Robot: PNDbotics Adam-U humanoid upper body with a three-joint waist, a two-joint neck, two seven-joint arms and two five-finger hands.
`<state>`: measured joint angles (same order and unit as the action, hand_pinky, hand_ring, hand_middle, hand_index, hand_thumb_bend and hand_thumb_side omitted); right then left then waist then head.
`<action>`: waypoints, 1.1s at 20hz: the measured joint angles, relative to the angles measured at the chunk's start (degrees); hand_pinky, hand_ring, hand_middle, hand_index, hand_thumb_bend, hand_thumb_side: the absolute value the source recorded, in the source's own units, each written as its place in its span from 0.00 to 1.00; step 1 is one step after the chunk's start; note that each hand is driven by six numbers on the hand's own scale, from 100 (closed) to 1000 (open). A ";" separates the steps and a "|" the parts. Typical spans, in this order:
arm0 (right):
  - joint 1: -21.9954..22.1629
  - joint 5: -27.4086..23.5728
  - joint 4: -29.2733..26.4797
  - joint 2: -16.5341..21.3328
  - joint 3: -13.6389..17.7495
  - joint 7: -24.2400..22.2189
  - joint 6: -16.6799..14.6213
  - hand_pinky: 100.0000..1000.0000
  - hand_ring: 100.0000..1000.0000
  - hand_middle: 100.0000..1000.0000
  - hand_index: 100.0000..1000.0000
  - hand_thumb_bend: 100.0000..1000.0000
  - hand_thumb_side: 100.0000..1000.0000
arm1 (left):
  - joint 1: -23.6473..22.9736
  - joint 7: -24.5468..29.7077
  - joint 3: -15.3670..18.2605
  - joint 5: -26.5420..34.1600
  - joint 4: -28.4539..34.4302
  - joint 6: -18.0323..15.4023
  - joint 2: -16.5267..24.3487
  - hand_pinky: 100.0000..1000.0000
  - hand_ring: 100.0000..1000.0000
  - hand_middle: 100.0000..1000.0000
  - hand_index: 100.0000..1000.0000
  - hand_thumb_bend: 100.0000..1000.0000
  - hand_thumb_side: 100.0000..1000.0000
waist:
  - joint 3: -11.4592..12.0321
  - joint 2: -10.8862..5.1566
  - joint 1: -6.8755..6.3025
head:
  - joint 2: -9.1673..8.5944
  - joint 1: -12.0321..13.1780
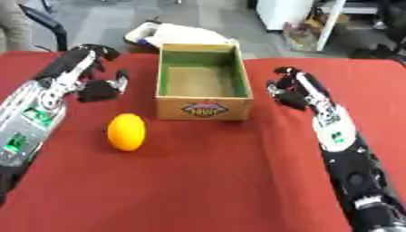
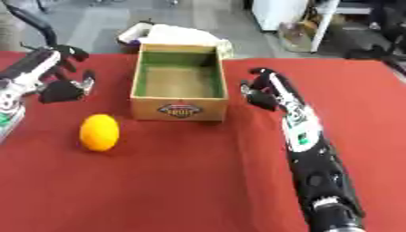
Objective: Pick up objects on the table and place them in the box.
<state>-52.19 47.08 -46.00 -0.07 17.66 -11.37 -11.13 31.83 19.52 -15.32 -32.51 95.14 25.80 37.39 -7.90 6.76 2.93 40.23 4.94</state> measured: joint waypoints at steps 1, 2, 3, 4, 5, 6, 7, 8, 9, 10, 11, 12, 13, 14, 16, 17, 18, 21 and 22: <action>0.10 0.00 0.00 0.00 0.00 -0.01 0.01 0.60 0.63 0.52 0.86 0.00 0.40 | 0.05 1.45 -0.23 -0.61 -0.07 -0.17 0.09 0.65 0.73 0.78 0.87 0.00 0.49 | 0.00 0.00 -0.01 | 0.00 0.00; 0.14 0.00 0.00 0.00 0.00 -0.01 0.01 0.60 0.63 0.52 0.86 0.00 0.40 | 0.05 2.96 -0.47 -1.23 -0.09 -0.38 0.26 0.67 0.74 0.78 0.88 0.00 0.55 | 0.00 0.00 -0.02 | 0.00 0.00; 0.16 0.00 0.00 0.00 0.00 -0.02 0.02 0.60 0.62 0.52 0.86 0.00 0.40 | 0.05 4.59 -0.65 -1.91 -0.09 -0.70 0.51 0.67 0.74 0.79 0.88 0.02 0.58 | 0.00 0.00 -0.03 | 0.00 0.00; 0.20 0.00 0.00 0.00 0.00 -0.03 0.03 0.60 0.62 0.52 0.86 0.00 0.40 | 0.05 6.31 -0.81 -2.53 -0.09 -1.11 0.66 0.68 0.74 0.79 0.89 0.08 0.62 | 0.00 0.00 -0.04 | 0.00 0.00; 0.27 0.00 0.00 0.00 0.00 -0.03 0.03 0.60 0.62 0.52 0.86 0.00 0.40 | 0.05 8.05 -0.87 -3.15 -0.08 -1.58 0.84 0.68 0.74 0.79 0.89 0.11 0.64 | 0.00 0.00 -0.06 | 0.00 0.00; 0.28 0.00 -0.01 0.00 0.00 -0.04 0.04 0.60 0.62 0.52 0.86 0.00 0.40 | 0.04 9.71 -0.96 -3.81 -0.05 -2.06 1.03 0.69 0.75 0.79 0.89 0.16 0.66 | 0.00 0.00 -0.11 | 0.00 -0.01; 0.28 0.00 -0.01 0.00 0.00 -0.04 0.04 0.60 0.62 0.52 0.86 0.00 0.40 | 0.01 11.36 -1.05 -4.45 -0.01 -2.57 1.12 0.69 0.74 0.79 0.90 0.19 0.67 | 0.00 0.00 -0.14 | 0.00 -0.01; 0.29 0.00 -0.01 0.00 0.00 -0.05 0.05 0.59 0.62 0.52 0.86 0.00 0.40 | -0.06 13.03 -1.13 -5.14 0.05 -3.08 1.29 0.69 0.74 0.79 0.90 0.20 0.68 | 0.00 0.00 -0.17 | 0.00 -0.01; 0.29 0.00 -0.03 0.00 0.00 -0.05 0.05 0.59 0.62 0.52 0.86 0.00 0.40 | -0.13 14.73 -1.14 -5.84 0.13 -3.61 1.51 0.69 0.74 0.79 0.90 0.22 0.68 | 0.00 0.00 -0.18 | 0.00 -0.01; 0.30 0.00 -0.05 0.00 0.00 -0.06 0.06 0.59 0.62 0.52 0.86 0.00 0.40 | -0.19 16.33 -1.14 -6.49 0.15 -4.11 1.59 0.69 0.74 0.79 0.90 0.23 0.69 | 0.00 0.00 -0.18 | 0.00 -0.01; 0.31 0.00 -0.11 0.00 0.01 -0.09 0.09 0.59 0.62 0.52 0.86 0.00 0.40 | -0.33 17.81 -1.14 -7.19 0.17 -4.57 1.68 0.70 0.74 0.79 0.91 0.24 0.70 | 0.00 0.00 -0.19 | 0.00 -0.02; 0.31 0.00 -0.23 0.00 0.01 -0.12 0.12 0.59 0.62 0.52 0.86 0.00 0.40 | -0.58 19.19 -1.14 -7.88 0.18 -4.99 1.75 0.70 0.74 0.79 0.91 0.26 0.71 | 0.00 0.00 -0.21 | 0.00 -0.02; 0.31 0.00 -0.34 -0.01 0.01 -0.13 0.13 0.59 0.62 0.52 0.86 0.00 0.41 | -0.74 20.55 -1.16 -8.63 0.18 -5.39 1.80 0.70 0.74 0.79 0.91 0.28 0.72 | 0.00 0.00 -0.22 | 0.00 -0.03; 0.31 0.00 -0.36 -0.01 0.02 -0.14 0.14 0.59 0.62 0.52 0.86 0.00 0.40 | -0.86 21.64 -1.22 -9.27 0.19 -5.75 1.88 0.70 0.74 0.80 0.91 0.30 0.77 | 0.00 0.00 -0.23 | 0.00 -0.03; 0.32 0.00 -0.39 -0.02 0.02 -0.15 0.15 0.59 0.62 0.52 0.86 0.00 0.41 | -1.21 23.77 -1.55 -10.41 0.20 -6.52 1.96 0.70 0.75 0.80 0.91 0.33 0.79 | 0.00 0.00 -0.28 | 0.00 -0.03; 0.33 0.00 -0.40 -0.02 0.03 -0.16 0.16 0.59 0.62 0.52 0.86 0.00 0.41 | -1.31 24.65 -1.71 -10.95 0.20 -6.87 1.96 0.70 0.75 0.79 0.91 0.35 0.80 | 0.00 0.00 -0.30 | 0.00 -0.03; 0.34 0.00 -0.44 -0.06 0.03 -0.17 0.17 0.59 0.62 0.52 0.86 0.00 0.41 | -1.45 25.43 -1.89 -11.51 0.20 -7.20 1.96 0.70 0.75 0.79 0.91 0.38 0.81 | -0.01 0.00 -0.30 | 0.00 -0.03; 0.42 0.00 -0.63 -0.15 0.03 -0.19 0.19 0.59 0.62 0.52 0.86 0.00 0.41 | -1.67 27.22 -2.45 -13.13 0.01 -7.99 1.96 0.70 0.74 0.79 0.90 0.43 0.83 | -0.05 0.00 -0.30 | 0.00 -0.03; 0.53 0.00 -0.68 -0.15 0.03 -0.20 0.20 0.59 0.62 0.52 0.86 0.00 0.41 | -1.75 27.68 -2.65 -13.56 -0.25 -8.21 1.95 0.70 0.74 0.79 0.90 0.46 0.84 | -0.10 0.00 -0.30 | 0.00 -0.03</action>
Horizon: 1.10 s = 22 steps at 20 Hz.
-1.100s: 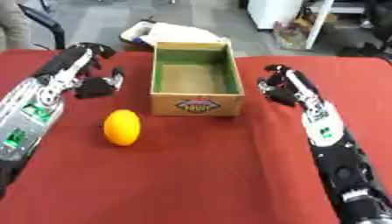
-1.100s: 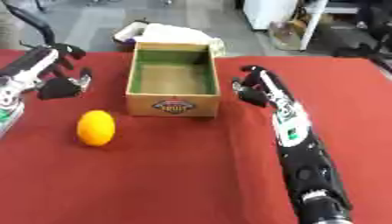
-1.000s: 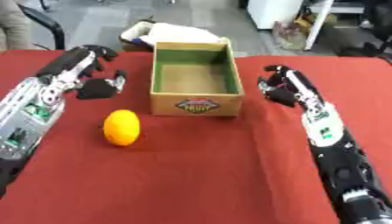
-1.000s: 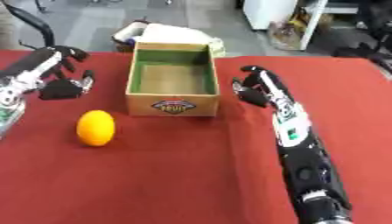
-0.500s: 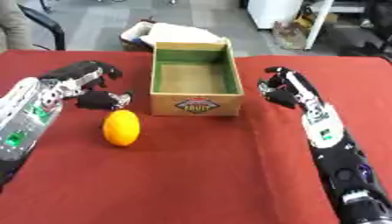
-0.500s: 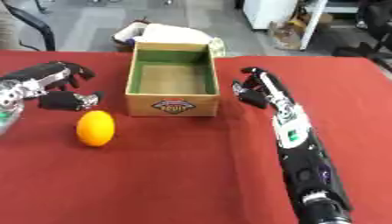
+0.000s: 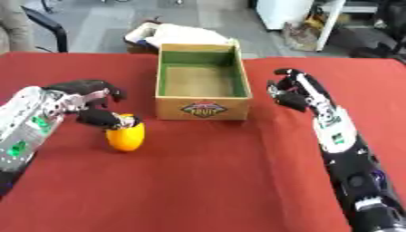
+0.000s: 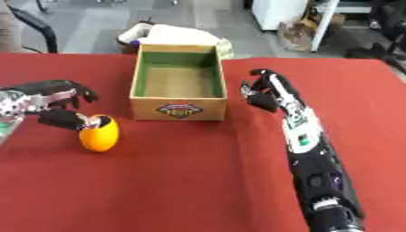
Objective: Pick up objects on the table and place them in the box.
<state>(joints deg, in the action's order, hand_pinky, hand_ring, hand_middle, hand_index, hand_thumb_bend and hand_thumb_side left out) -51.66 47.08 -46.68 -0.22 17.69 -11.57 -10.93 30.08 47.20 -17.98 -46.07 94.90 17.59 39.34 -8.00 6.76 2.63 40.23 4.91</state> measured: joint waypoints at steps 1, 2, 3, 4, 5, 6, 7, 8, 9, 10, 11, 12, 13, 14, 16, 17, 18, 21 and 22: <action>0.11 0.00 0.00 0.00 0.01 -0.02 0.02 0.59 0.62 0.52 0.86 0.00 0.41 | -0.12 0.40 -0.24 -0.46 -0.32 -0.19 -0.02 0.70 0.74 0.79 0.90 0.46 0.84 | -0.05 0.00 0.00 | 0.00 0.00; 0.21 0.00 -0.01 0.00 0.02 -0.04 0.04 0.59 0.62 0.52 0.86 0.00 0.41 | -0.26 0.70 -0.40 -0.90 -0.67 -0.41 -0.07 0.70 0.74 0.79 0.90 0.46 0.84 | -0.06 0.00 0.00 | 0.00 0.00; 0.25 0.00 -0.01 0.00 0.04 -0.06 0.06 0.59 0.62 0.52 0.86 0.00 0.41 | -0.32 0.93 -0.58 -1.25 -1.02 -0.62 -0.09 0.70 0.74 0.79 0.90 0.46 0.84 | -0.06 0.00 0.00 | 0.00 0.00; 0.25 -0.01 -0.01 0.00 0.05 -0.07 0.07 0.59 0.62 0.52 0.86 0.00 0.41 | -0.32 1.09 -0.62 -1.53 -1.30 -0.78 -0.17 0.70 0.74 0.79 0.90 0.46 0.84 | -0.06 0.00 0.00 | 0.00 0.00; 0.25 -0.01 -0.01 0.00 0.08 -0.08 0.08 0.59 0.62 0.52 0.86 0.00 0.41 | -0.32 1.22 -0.63 -1.78 -1.52 -0.90 -0.32 0.70 0.74 0.79 0.90 0.46 0.84 | -0.06 0.00 0.00 | 0.00 0.00; 0.25 -0.01 -0.01 -0.01 0.12 -0.09 0.09 0.59 0.62 0.52 0.86 0.00 0.41 | -0.32 1.31 -0.64 -1.97 -1.72 -1.00 -0.47 0.70 0.73 0.76 0.87 0.52 0.78 | -0.06 0.00 0.00 | 0.00 0.00; 0.25 -0.01 -0.01 -0.01 0.14 -0.09 0.09 0.59 0.62 0.52 0.86 0.00 0.41 | -0.36 1.40 -0.77 -2.19 -1.89 -1.08 -0.53 0.69 0.72 0.75 0.86 0.53 0.74 | -0.07 0.00 0.00 | 0.00 0.00; 0.25 -0.01 -0.02 -0.01 0.16 -0.09 0.09 0.59 0.62 0.52 0.86 0.00 0.41 | -0.48 1.48 -1.01 -2.58 -2.25 -1.17 -0.53 0.69 0.71 0.75 0.86 0.52 0.72 | -0.07 0.00 0.00 | 0.00 0.00; 0.25 -0.01 -0.02 -0.01 0.17 -0.09 0.09 0.59 0.62 0.52 0.86 0.00 0.41 | -0.67 1.55 -1.28 -3.06 -2.62 -1.28 -0.57 0.68 0.69 0.72 0.82 0.49 0.62 | -0.07 0.00 0.00 | 0.00 0.00; 0.25 -0.01 -0.03 -0.02 0.19 -0.09 0.09 0.59 0.62 0.52 0.86 0.00 0.41 | -0.81 1.62 -1.46 -3.66 -2.99 -1.41 -0.61 0.68 0.69 0.72 0.82 0.49 0.61 | -0.07 0.00 0.00 | 0.00 0.00; 0.25 -0.01 -0.03 -0.03 0.23 -0.10 0.10 0.59 0.62 0.52 0.86 0.00 0.41 | -0.84 1.66 -1.64 -4.39 -3.32 -1.51 -0.74 0.67 0.66 0.69 0.79 0.49 0.48 | -0.07 0.00 0.00 | 0.00 -0.01; 0.25 -0.01 -0.04 -0.05 0.28 -0.11 0.11 0.59 0.62 0.52 0.86 0.00 0.41 | -0.85 1.71 -1.70 -5.12 -3.60 -1.67 -0.98 0.66 0.65 0.68 0.78 0.49 0.44 | -0.07 0.00 0.01 | 0.00 -0.01; 0.25 -0.01 -0.04 -0.06 0.29 -0.11 0.11 0.59 0.62 0.52 0.86 0.00 0.41 | -0.86 1.72 -1.74 -5.92 -3.88 -1.84 -1.11 0.64 0.62 0.63 0.75 0.43 0.42 | -0.07 0.00 0.01 | 0.00 -0.02; 0.25 -0.02 -0.04 -0.06 0.29 -0.12 0.12 0.59 0.62 0.52 0.86 0.00 0.41 | -0.87 1.65 -1.75 -6.67 -4.13 -1.94 -1.12 0.64 0.61 0.63 0.75 0.42 0.42 | -0.07 0.01 0.01 | 0.00 -0.03; 0.25 -0.02 -0.07 -0.07 0.30 -0.14 0.14 0.59 0.62 0.52 0.86 0.00 0.42 | -0.88 1.37 -1.75 -8.06 -4.64 -2.12 -1.36 0.62 0.57 0.58 0.72 0.34 0.39 | -0.07 0.01 0.02 | 0.00 -0.04; 0.25 -0.02 -0.09 -0.08 0.30 -0.16 0.16 0.59 0.62 0.52 0.86 0.00 0.42 | -0.88 1.09 -1.73 -8.70 -4.90 -2.13 -1.55 0.60 0.54 0.55 0.69 0.28 0.36 | -0.07 0.01 0.02 | 0.00 -0.05; 0.26 -0.02 -0.14 -0.08 0.30 -0.17 0.17 0.59 0.62 0.52 0.86 0.00 0.42 | -0.88 0.69 -1.70 -9.31 -5.14 -2.06 -1.58 0.60 0.54 0.55 0.69 0.27 0.36 | -0.07 0.02 0.03 | 0.00 -0.05; 0.27 -0.02 -0.37 -0.10 0.30 -0.19 0.19 0.59 0.62 0.51 0.86 0.00 0.42 | -0.88 -1.21 -1.58 -10.75 -5.69 -1.64 -1.61 0.54 0.47 0.47 0.63 0.10 0.28 | -0.07 0.02 0.03 | 0.00 -0.07; 0.28 -0.02 -0.38 -0.12 0.31 -0.20 0.20 0.59 0.62 0.51 0.86 0.00 0.42 | -0.87 -2.03 -1.42 -11.27 -5.70 -1.39 -1.67 0.54 0.46 0.46 0.62 0.07 0.27 | -0.06 0.02 0.03 | 0.00 -0.09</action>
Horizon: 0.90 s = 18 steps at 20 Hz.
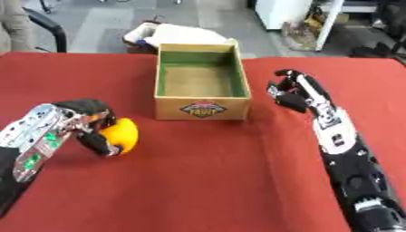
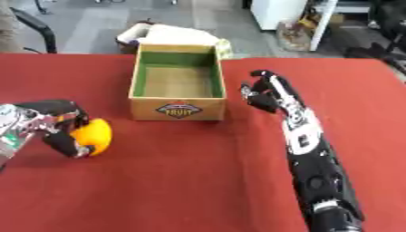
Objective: Pick up objects on the table and place them in the box.
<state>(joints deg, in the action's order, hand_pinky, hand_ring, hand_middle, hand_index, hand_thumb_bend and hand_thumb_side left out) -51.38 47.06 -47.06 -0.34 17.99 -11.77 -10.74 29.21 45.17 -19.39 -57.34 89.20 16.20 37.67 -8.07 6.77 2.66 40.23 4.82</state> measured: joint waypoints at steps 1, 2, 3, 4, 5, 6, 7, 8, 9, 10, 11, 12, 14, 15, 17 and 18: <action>0.00 0.00 -0.01 -0.04 0.00 -0.01 0.01 0.59 0.62 0.51 0.86 0.00 0.42 | 0.00 -0.89 0.22 -0.49 0.01 0.29 -0.11 0.50 0.41 0.41 0.57 0.00 0.21 | 0.00 0.00 0.01 | 0.00 -0.03; 0.01 0.00 -0.02 -0.07 0.01 -0.01 0.01 0.59 0.62 0.51 0.86 0.00 0.42 | 0.01 -1.80 0.48 -0.95 0.08 0.67 -0.24 0.50 0.41 0.40 0.56 0.00 0.21 | 0.01 0.00 0.03 | 0.00 -0.10; 0.01 0.00 -0.03 -0.12 0.01 -0.01 0.02 0.59 0.62 0.51 0.86 0.00 0.42 | 0.01 -2.74 0.82 -1.38 0.24 1.11 -0.36 0.48 0.37 0.36 0.53 0.00 0.20 | 0.01 0.01 0.06 | 0.00 -0.18; 0.02 0.00 -0.04 -0.15 0.02 -0.01 0.02 0.59 0.62 0.51 0.86 0.00 0.42 | 0.02 -3.73 1.14 -1.69 0.60 1.59 -0.39 0.47 0.36 0.35 0.52 0.00 0.19 | 0.01 0.04 0.12 | 0.00 -0.23; 0.02 -0.01 -0.06 -0.19 0.03 -0.01 0.03 0.59 0.62 0.51 0.86 0.00 0.42 | 0.03 -4.74 1.49 -1.82 1.08 2.06 -0.39 0.46 0.34 0.33 0.50 0.00 0.19 | 0.01 0.09 0.16 | 0.00 -0.27; 0.03 -0.01 -0.13 -0.27 0.03 -0.01 0.04 0.59 0.62 0.51 0.86 0.00 0.42 | 0.05 -5.78 1.82 -1.89 1.61 2.47 -0.39 0.46 0.33 0.32 0.49 0.00 0.18 | 0.01 0.13 0.18 | 0.00 -0.32; 0.04 -0.01 -0.16 -0.33 0.04 0.00 0.05 0.59 0.62 0.51 0.86 0.00 0.42 | 0.10 -6.84 2.07 -1.90 2.15 2.80 -0.39 0.46 0.33 0.32 0.48 0.00 0.18 | 0.01 0.14 0.17 | 0.00 -0.38; 0.05 -0.01 -0.20 -0.34 0.05 0.00 0.07 0.59 0.62 0.51 0.86 0.00 0.42 | 0.19 -7.92 2.34 -1.90 2.61 3.04 -0.37 0.46 0.33 0.31 0.48 0.00 0.18 | 0.01 0.14 0.16 | 0.00 -0.41; 0.07 -0.01 -0.31 -0.34 0.06 0.00 0.09 0.59 0.62 0.51 0.86 0.00 0.42 | 0.40 -8.99 2.62 -1.90 3.06 3.18 -0.34 0.46 0.33 0.31 0.48 0.00 0.18 | 0.01 0.14 0.16 | 0.00 -0.44; 0.07 -0.01 -0.36 -0.35 0.07 -0.01 0.11 0.59 0.62 0.51 0.86 0.00 0.42 | 0.71 -10.07 2.81 -1.86 3.61 3.25 -0.25 0.47 0.33 0.31 0.48 0.00 0.17 | 0.01 0.14 0.16 | 0.00 -0.46; 0.07 -0.01 -0.38 -0.35 0.11 -0.03 0.14 0.59 0.62 0.51 0.86 0.00 0.42 | 1.11 -11.13 3.00 -1.75 4.21 3.24 -0.12 0.47 0.33 0.32 0.49 0.00 0.17 | 0.01 0.14 0.15 | 0.00 -0.47; 0.09 -0.01 -0.40 -0.35 0.17 -0.05 0.16 0.59 0.62 0.51 0.86 0.00 0.42 | 1.61 -12.13 3.12 -1.66 4.87 3.15 0.23 0.47 0.33 0.32 0.49 0.00 0.17 | 0.01 0.14 0.14 | 0.00 -0.47; 0.25 -0.01 -0.56 -0.37 0.30 -0.08 0.20 0.59 0.62 0.51 0.86 0.00 0.42 | 3.08 -13.75 3.50 -1.49 6.25 2.88 0.92 0.47 0.33 0.31 0.49 0.00 0.17 | 0.00 0.14 0.13 | 0.00 -0.46; 0.30 -0.01 -0.68 -0.38 0.35 -0.09 0.22 0.59 0.62 0.51 0.86 0.00 0.42 | 3.96 -14.35 3.67 -1.37 6.87 2.73 1.21 0.47 0.33 0.31 0.49 0.00 0.16 | -0.03 0.14 0.13 | 0.00 -0.43; 0.38 -0.01 -0.84 -0.40 0.37 -0.13 0.27 0.59 0.62 0.51 0.86 0.00 0.42 | 5.91 -15.26 3.84 -1.24 7.86 2.42 1.42 0.47 0.33 0.31 0.49 0.00 0.16 | -0.08 0.14 0.13 | -0.02 -0.26; 0.47 -0.01 -1.02 -0.42 0.37 -0.16 0.30 0.59 0.62 0.51 0.86 0.00 0.42 | 6.94 -15.63 3.87 -1.24 8.11 2.26 1.42 0.47 0.32 0.31 0.49 0.00 0.16 | -0.14 0.14 0.13 | -0.06 -0.10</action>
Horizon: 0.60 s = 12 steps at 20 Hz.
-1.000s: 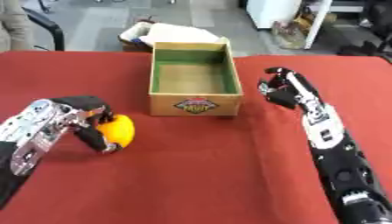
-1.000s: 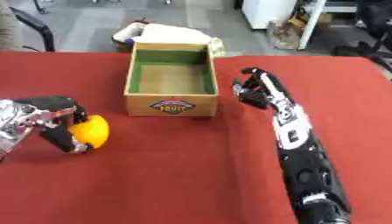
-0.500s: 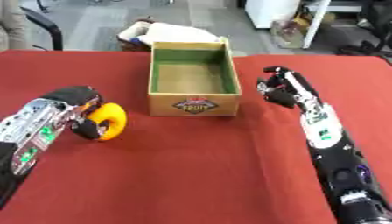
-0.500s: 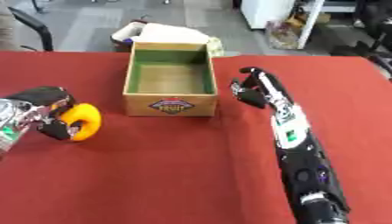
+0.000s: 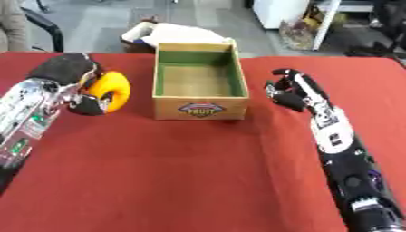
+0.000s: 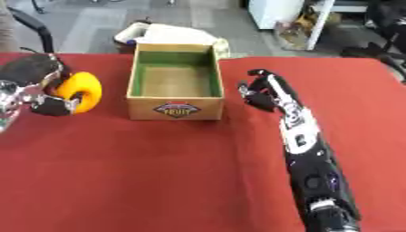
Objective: Pick up objects on the table and place them in the box.
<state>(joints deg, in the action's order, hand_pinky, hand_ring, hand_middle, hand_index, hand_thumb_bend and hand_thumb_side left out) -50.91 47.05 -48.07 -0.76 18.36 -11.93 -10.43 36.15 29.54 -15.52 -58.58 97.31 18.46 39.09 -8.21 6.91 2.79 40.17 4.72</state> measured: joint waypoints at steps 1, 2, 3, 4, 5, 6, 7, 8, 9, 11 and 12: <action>0.01 -0.01 -0.06 -0.03 0.00 -0.02 0.02 0.59 0.62 0.51 0.86 0.00 0.42 | 1.08 -0.35 0.00 0.00 0.10 -0.15 -0.05 0.47 0.32 0.31 0.49 0.00 0.16 | -0.09 0.00 0.01 | -0.05 0.21; 0.01 -0.01 -0.08 -0.05 0.01 -0.03 0.03 0.59 0.62 0.51 0.86 0.00 0.42 | 2.22 -0.73 0.00 -0.04 0.04 -0.25 -0.31 0.47 0.32 0.30 0.49 0.00 0.16 | -0.15 0.00 0.03 | -0.16 0.39; 0.01 -0.01 -0.14 -0.10 0.01 -0.04 0.04 0.59 0.62 0.51 0.86 0.00 0.42 | 3.52 -1.21 -0.02 -0.16 -0.29 -0.28 -0.75 0.47 0.32 0.30 0.49 0.00 0.16 | -0.20 0.01 0.06 | -0.31 0.61; 0.01 -0.02 -0.31 -0.24 0.01 -0.06 0.04 0.59 0.62 0.51 0.86 0.00 0.42 | 4.63 -1.80 -0.09 -0.33 -0.83 -0.31 -1.32 0.47 0.32 0.30 0.49 0.00 0.16 | -0.32 0.08 0.09 | -0.49 0.86; 0.01 -0.02 -0.45 -0.44 0.01 -0.07 0.03 0.59 0.62 0.51 0.86 0.00 0.42 | 5.75 -2.45 -0.30 -0.53 -1.63 -0.34 -2.03 0.48 0.32 0.31 0.49 0.00 0.16 | -0.48 0.21 0.13 | -0.52 1.15; 0.01 -0.02 -0.56 -0.59 0.01 -0.10 0.02 0.59 0.62 0.51 0.86 0.00 0.42 | 6.97 -3.14 -0.62 -0.74 -2.65 -0.41 -2.88 0.48 0.32 0.31 0.49 0.00 0.16 | -0.61 0.41 0.17 | -0.59 1.38; 0.00 -0.02 -0.70 -0.73 0.01 -0.14 0.00 0.59 0.62 0.51 0.86 0.00 0.42 | 8.13 -3.83 -0.99 -1.01 -3.80 -0.45 -3.82 0.48 0.32 0.31 0.50 0.00 0.16 | -0.73 0.58 0.19 | -0.81 1.65; -0.04 -0.02 -0.76 -0.93 0.01 -0.20 -0.02 0.59 0.62 0.51 0.86 0.00 0.42 | 9.30 -4.51 -1.40 -1.37 -5.08 -0.48 -4.85 0.48 0.32 0.31 0.49 0.00 0.16 | -0.92 0.75 0.20 | -1.01 1.85; -0.13 -0.02 -0.80 -1.06 0.01 -0.25 -0.02 0.59 0.62 0.51 0.86 0.00 0.42 | 10.52 -5.21 -1.82 -1.85 -6.43 -0.48 -5.97 0.48 0.32 0.30 0.49 0.00 0.16 | -1.11 0.95 0.20 | -1.14 2.09; -0.58 -0.02 -1.04 -1.26 0.01 -0.33 -0.01 0.59 0.62 0.51 0.86 0.00 0.42 | 12.54 -6.63 -2.61 -3.11 -9.26 -0.46 -8.29 0.48 0.32 0.30 0.49 0.00 0.16 | -1.58 1.53 0.20 | -1.54 2.57; -0.73 -0.02 -1.12 -1.42 0.01 -0.36 -0.01 0.59 0.62 0.51 0.86 0.00 0.42 | 13.43 -7.35 -2.98 -3.83 -10.73 -0.48 -9.47 0.48 0.32 0.31 0.50 0.00 0.16 | -1.78 1.80 0.20 | -1.72 2.83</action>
<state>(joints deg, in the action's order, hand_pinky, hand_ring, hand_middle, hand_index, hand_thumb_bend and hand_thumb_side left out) -51.64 47.02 -49.19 -2.18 18.37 -12.28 -10.44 49.58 22.20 -18.50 -62.41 86.58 17.98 29.62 -9.99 8.71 2.99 38.45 7.55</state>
